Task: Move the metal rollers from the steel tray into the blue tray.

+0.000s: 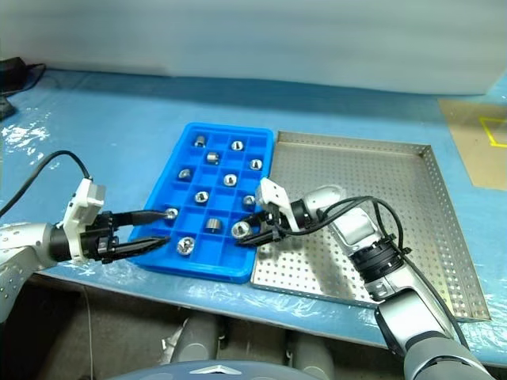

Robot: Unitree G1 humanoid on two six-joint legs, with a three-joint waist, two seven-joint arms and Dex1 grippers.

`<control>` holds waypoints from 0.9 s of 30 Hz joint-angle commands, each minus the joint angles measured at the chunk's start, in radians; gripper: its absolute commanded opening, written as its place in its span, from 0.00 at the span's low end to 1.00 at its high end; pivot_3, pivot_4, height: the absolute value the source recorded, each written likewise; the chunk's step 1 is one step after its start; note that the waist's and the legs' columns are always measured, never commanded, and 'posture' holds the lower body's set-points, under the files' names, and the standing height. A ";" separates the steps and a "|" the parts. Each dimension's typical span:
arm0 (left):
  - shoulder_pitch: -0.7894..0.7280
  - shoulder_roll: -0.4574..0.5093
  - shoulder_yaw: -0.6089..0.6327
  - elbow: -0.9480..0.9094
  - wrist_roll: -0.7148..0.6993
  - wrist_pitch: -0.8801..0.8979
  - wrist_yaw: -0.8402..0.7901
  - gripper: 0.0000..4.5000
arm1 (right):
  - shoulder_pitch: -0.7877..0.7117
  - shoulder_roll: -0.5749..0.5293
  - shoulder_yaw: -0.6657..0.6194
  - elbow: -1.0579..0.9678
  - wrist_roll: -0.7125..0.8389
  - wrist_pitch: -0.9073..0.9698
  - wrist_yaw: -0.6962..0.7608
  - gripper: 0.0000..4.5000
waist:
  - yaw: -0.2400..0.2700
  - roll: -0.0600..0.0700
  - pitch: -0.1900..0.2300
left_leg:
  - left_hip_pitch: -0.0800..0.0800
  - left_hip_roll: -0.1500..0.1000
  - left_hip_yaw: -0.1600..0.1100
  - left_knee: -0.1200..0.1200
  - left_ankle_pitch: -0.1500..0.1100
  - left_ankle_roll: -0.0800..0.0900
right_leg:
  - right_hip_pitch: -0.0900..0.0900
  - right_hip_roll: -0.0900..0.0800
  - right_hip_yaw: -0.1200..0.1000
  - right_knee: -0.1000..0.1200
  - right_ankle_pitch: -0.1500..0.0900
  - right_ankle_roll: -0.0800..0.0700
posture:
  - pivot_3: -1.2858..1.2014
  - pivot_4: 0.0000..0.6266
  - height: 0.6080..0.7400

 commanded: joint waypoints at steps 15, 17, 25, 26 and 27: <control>-0.059 0.020 -0.058 0.026 -0.028 -0.015 0.022 0.74 | 0.003 0.031 -0.011 -0.022 0.027 0.058 0.017 0.94 | -0.001 0.000 0.000 | 0.000 0.000 0.000 0.000 0.000 0.000 | 0.000 0.001 0.000 0.000 0.000 0.000 | 0.62 0.24 1.00; -0.078 0.020 -0.070 0.039 -0.025 -0.020 0.019 0.74 | 0.003 0.031 -0.021 -0.013 0.014 0.034 -0.002 0.94 | -0.003 0.000 0.000 | 0.000 0.000 0.000 0.000 0.001 -0.001 | 0.000 0.001 0.000 0.001 0.000 0.000 | 0.61 0.24 1.00; -0.308 -0.017 -0.155 0.234 0.022 -0.086 -0.004 0.74 | 0.001 -0.011 -0.176 -0.032 0.061 0.069 -0.108 0.94 | -0.005 0.000 -0.001 | 0.000 -0.001 0.000 0.002 0.002 -0.002 | 0.000 0.001 0.001 0.002 0.000 0.000 | 0.55 0.24 1.00; -0.347 -0.026 -0.177 0.275 0.042 -0.108 -0.013 0.74 | 0.008 -0.028 -0.206 -0.041 0.073 0.090 -0.123 0.94 | -0.004 0.000 -0.001 | 0.000 -0.001 0.001 0.002 0.002 -0.003 | 0.000 0.001 0.001 0.003 0.000 0.000 | 0.55 0.24 1.00; -0.390 -0.043 -0.199 0.328 0.067 -0.135 -0.019 0.74 | 0.027 -0.049 -0.233 -0.056 0.078 0.108 -0.141 0.94 | -0.006 0.000 -0.001 | 0.000 -0.002 0.001 0.002 0.003 -0.004 | 0.000 0.001 0.001 0.003 0.000 0.000 | 0.54 0.24 1.00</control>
